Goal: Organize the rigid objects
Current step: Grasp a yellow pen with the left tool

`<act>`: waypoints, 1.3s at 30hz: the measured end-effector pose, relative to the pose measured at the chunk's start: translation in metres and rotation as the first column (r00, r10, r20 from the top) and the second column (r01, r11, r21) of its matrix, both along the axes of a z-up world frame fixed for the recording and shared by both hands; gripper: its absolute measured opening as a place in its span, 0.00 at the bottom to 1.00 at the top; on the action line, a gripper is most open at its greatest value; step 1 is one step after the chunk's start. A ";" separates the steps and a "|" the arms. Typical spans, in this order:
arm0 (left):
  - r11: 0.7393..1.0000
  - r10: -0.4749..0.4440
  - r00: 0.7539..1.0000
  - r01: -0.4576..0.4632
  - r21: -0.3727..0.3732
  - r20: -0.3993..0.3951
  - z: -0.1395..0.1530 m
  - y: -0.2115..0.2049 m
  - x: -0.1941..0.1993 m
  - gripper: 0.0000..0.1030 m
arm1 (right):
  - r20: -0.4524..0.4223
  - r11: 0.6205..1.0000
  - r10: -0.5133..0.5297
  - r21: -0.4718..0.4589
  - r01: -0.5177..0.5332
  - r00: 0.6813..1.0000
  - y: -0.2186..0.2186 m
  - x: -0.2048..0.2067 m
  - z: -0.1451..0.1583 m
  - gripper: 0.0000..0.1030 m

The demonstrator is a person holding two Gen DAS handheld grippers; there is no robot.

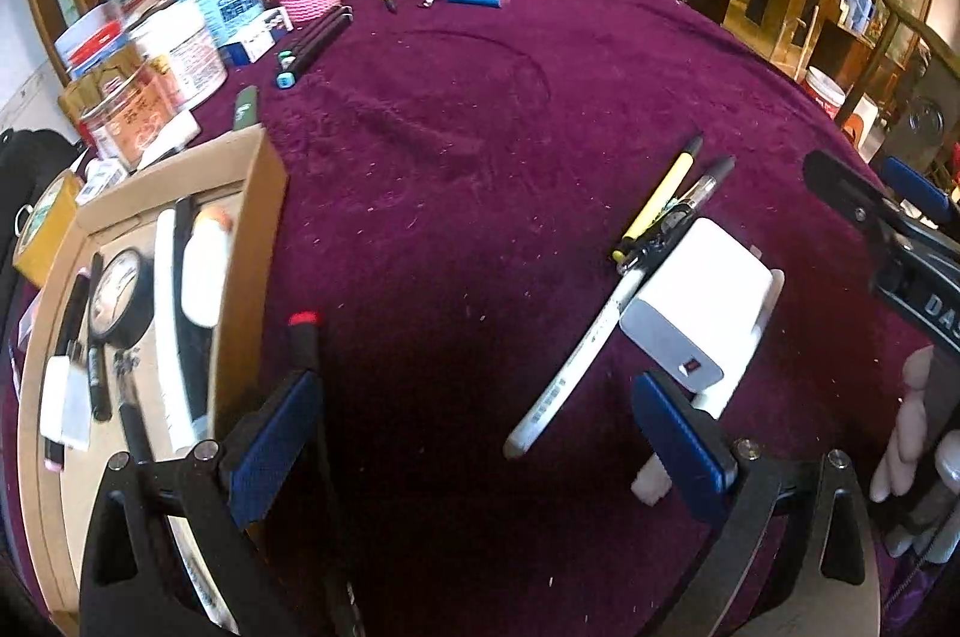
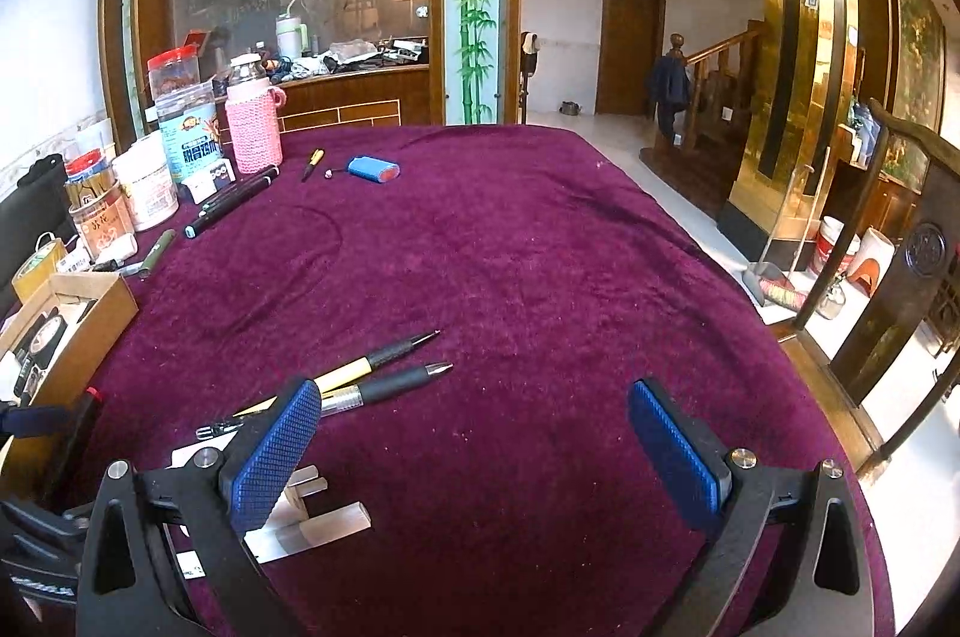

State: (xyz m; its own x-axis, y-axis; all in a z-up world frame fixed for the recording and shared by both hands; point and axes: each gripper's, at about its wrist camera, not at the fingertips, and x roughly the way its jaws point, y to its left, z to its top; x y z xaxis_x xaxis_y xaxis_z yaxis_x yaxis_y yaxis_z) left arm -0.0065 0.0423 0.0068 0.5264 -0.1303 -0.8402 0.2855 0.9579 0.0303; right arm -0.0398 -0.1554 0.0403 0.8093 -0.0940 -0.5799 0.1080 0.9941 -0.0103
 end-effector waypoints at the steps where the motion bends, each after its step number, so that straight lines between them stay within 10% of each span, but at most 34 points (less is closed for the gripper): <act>1: 1.000 -0.008 1.000 0.008 0.007 0.000 -0.002 -0.003 0.002 1.00 | -0.004 1.000 -0.001 0.001 0.001 1.000 0.000 0.001 -0.001 0.99; 8: 0.999 -0.022 1.000 0.021 0.031 0.009 -0.012 -0.015 0.011 0.99 | -0.028 1.000 -0.005 0.011 0.006 1.000 -0.002 0.003 -0.004 0.99; 15: 0.998 -0.041 0.999 0.042 -0.052 0.031 -0.005 -0.015 -0.002 0.22 | -0.072 0.999 -0.019 0.027 0.021 0.997 -0.005 0.009 -0.008 0.99; 17: 0.995 -0.062 0.998 0.063 -0.078 0.014 -0.004 -0.015 -0.008 0.17 | -0.086 0.999 -0.026 0.043 0.030 0.996 -0.008 0.010 -0.010 0.99; 26: 0.967 -0.200 0.978 0.186 -0.173 -0.063 0.011 -0.022 -0.043 0.19 | -0.116 0.993 -0.042 0.100 0.054 0.992 -0.018 0.012 -0.015 0.99; 28: 0.967 -0.178 0.983 0.168 -0.190 -0.039 0.022 -0.018 -0.036 0.34 | -0.118 0.993 -0.044 0.107 0.057 0.992 -0.018 0.012 -0.015 0.99; 31: 0.968 -0.133 0.991 0.128 -0.218 -0.008 0.039 -0.015 -0.017 0.60 | -0.124 0.990 -0.049 0.122 0.064 0.991 -0.021 0.012 -0.015 0.99; 39: 0.975 -0.198 0.980 0.195 -0.105 -0.014 0.026 -0.069 0.071 0.65 | -0.145 0.977 -0.063 0.195 0.091 0.987 -0.033 0.013 -0.019 0.99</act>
State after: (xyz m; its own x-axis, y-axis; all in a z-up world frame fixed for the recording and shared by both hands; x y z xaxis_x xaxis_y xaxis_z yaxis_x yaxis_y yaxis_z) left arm 0.0644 -0.0269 0.0326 0.4616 -0.3152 -0.8292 0.4678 0.8807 -0.0744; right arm -0.0264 -0.1883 0.0208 0.7152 -0.0234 -0.6985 0.1960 0.9661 0.1683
